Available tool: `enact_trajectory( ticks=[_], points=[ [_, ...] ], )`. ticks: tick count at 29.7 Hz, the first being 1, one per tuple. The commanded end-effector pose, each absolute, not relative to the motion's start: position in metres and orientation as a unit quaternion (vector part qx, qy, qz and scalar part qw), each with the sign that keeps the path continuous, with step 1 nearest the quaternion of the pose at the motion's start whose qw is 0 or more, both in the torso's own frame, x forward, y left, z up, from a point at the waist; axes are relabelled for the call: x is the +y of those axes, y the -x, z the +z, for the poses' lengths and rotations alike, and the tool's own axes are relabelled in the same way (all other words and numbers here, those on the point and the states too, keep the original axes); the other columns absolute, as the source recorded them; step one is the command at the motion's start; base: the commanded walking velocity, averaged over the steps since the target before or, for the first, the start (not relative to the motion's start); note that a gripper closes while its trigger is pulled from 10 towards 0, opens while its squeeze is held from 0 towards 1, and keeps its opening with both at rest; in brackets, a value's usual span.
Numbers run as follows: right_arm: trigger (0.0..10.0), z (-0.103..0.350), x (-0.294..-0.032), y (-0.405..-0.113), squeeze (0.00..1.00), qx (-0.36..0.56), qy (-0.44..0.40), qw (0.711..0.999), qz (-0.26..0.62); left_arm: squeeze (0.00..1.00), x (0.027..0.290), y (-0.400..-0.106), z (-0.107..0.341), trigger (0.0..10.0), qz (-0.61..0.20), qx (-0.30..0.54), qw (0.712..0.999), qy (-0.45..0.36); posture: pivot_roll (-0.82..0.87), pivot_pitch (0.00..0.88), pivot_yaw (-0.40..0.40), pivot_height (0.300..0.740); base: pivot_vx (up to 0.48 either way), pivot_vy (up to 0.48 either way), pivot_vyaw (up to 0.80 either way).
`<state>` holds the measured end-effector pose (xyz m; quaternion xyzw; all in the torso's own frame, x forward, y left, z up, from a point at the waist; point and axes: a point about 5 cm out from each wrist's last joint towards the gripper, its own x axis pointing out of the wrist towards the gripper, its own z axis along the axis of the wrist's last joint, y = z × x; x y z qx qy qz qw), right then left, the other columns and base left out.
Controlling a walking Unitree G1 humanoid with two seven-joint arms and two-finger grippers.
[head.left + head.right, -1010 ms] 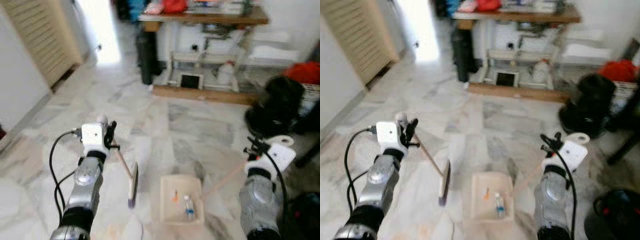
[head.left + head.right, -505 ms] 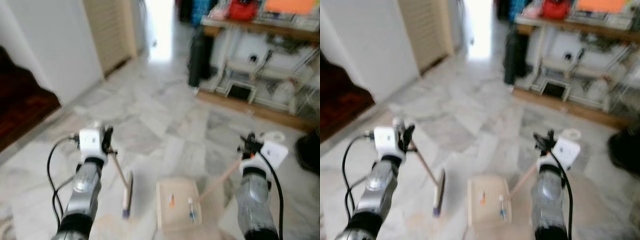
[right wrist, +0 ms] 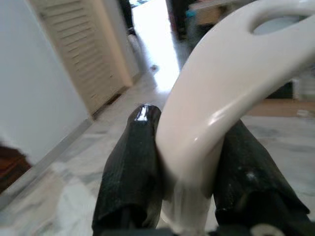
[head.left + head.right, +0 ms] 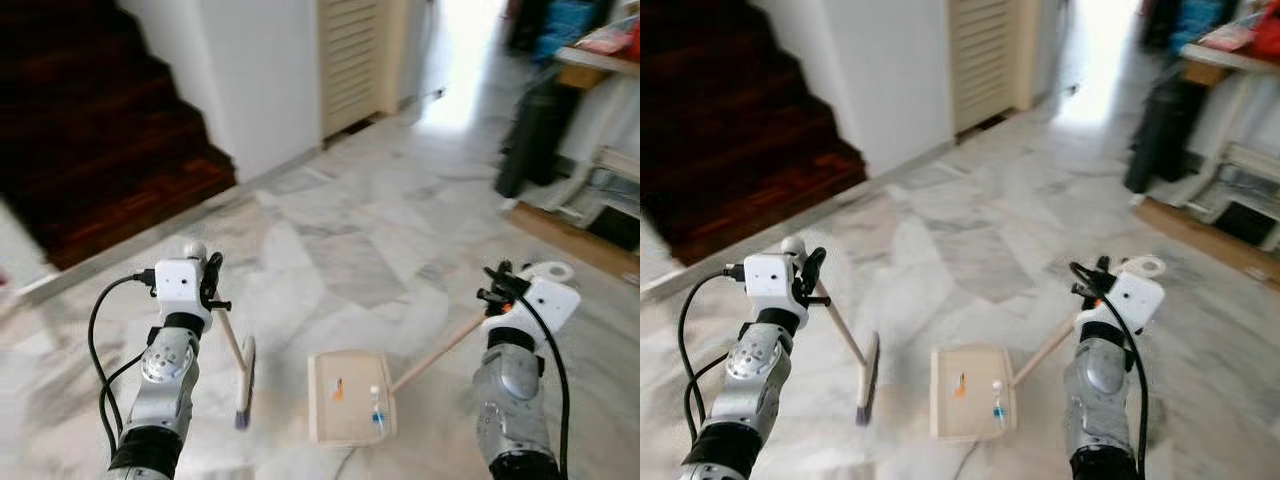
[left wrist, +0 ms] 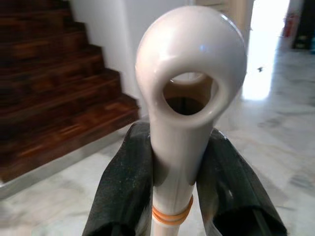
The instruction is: Sweep floor
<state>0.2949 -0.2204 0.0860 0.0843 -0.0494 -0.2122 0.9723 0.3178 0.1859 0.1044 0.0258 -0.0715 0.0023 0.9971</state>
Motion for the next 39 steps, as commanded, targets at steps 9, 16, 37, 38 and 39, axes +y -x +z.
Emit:
enact_trajectory(
  ticks=[9, 16, 37, 38, 39],
  points=[
    [10.0, 0.1054, -0.2138, -0.3035, 0.0, -0.085, -0.091, 0.972, -0.197, 0.0, 0.1892, -0.3155, 0.1142, 10.0, 0.011, -0.092, 0.995, -0.032, -0.1, 0.0, 0.011, 0.74, 0.0, 0.0, 0.8],
    [10.0, 0.1056, -0.2132, -0.304, 0.0, -0.084, -0.092, 0.973, -0.196, 0.0, 0.1891, -0.3138, 0.1134, 10.0, 0.011, -0.088, 0.996, -0.029, -0.09, 0.0, 0.01, 0.74, 0.0, 0.0, 0.8],
    [10.0, 0.105, -0.2114, -0.305, 0.0, -0.078, -0.104, 0.973, -0.189, 0.0, 0.1894, -0.3116, 0.1128, 10.0, 0.016, -0.085, 0.996, -0.027, -0.09, 0.0, 0.006, 0.74, 0.0, 0.0, 0.48],
    [10.0, 0.1049, -0.2112, -0.3052, 0.0, -0.078, -0.105, 0.973, -0.188, 0.0, 0.1895, -0.3117, 0.1128, 10.0, 0.017, -0.085, 0.996, -0.027, -0.09, 0.0, 0.008, 0.74, 0.0, 0.0, 0.0],
    [10.0, 0.1049, -0.2111, -0.3054, 0.0, -0.078, -0.106, 0.973, -0.188, 0.0, 0.1894, -0.3119, 0.113, 10.0, 0.018, -0.085, 0.996, -0.024, -0.09, 0.0, 0.008, 0.74, 0.0, 0.0, 0.0]
  ],
)
